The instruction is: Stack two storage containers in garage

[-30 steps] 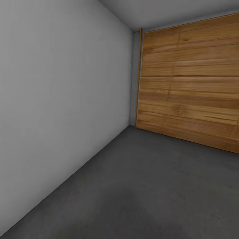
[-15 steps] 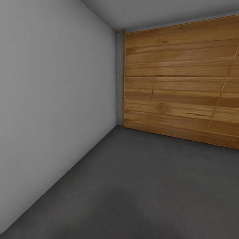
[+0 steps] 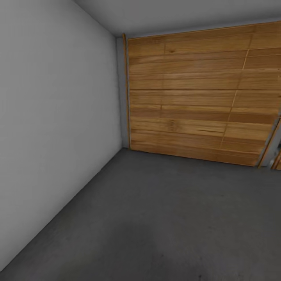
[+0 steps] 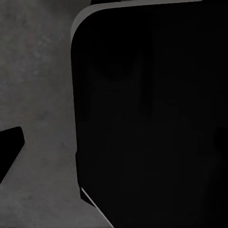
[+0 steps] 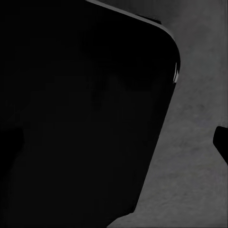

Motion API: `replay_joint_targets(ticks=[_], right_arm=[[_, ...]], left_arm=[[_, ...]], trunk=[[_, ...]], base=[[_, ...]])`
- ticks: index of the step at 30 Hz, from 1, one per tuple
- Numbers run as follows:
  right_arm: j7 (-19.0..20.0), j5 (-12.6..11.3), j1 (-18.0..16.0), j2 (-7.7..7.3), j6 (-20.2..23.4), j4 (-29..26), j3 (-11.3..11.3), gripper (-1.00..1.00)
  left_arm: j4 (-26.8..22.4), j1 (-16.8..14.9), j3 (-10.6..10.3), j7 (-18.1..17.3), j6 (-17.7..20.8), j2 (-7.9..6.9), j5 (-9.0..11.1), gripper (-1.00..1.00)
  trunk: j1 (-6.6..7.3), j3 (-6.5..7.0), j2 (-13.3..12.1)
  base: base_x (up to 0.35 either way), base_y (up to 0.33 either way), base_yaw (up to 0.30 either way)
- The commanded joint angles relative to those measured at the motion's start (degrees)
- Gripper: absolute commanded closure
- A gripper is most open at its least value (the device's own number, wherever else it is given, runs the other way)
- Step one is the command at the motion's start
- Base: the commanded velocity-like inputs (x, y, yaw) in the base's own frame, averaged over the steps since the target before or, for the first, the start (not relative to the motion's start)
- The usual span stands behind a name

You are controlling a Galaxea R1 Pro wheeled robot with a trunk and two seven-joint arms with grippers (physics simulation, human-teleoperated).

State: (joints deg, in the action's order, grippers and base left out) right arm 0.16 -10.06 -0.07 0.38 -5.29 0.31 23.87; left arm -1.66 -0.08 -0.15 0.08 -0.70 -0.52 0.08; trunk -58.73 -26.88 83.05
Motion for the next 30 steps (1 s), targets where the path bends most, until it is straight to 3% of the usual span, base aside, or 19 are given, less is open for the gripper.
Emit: replay_joint_targets(ticks=[1, 30], right_arm=[[0.0, -0.6, 0.0, 0.0, -0.2, 0.0, 0.5, -1.0], [0.0, -0.6, 0.0, -0.11, -0.3, 0.0, 0.5, -1.0]], left_arm=[[0.0, 0.0, 0.0, 0.0, -0.1, -0.01, 0.0, -1.0], [0.0, 0.0, 0.0, 0.0, -0.1, -0.01, 0.0, -1.0]], trunk=[[0.0, -0.04, 0.0], [0.0, 0.53, 0.0]], base=[[0.0, 0.0, -0.282], [0.0, 0.0, -0.282]])
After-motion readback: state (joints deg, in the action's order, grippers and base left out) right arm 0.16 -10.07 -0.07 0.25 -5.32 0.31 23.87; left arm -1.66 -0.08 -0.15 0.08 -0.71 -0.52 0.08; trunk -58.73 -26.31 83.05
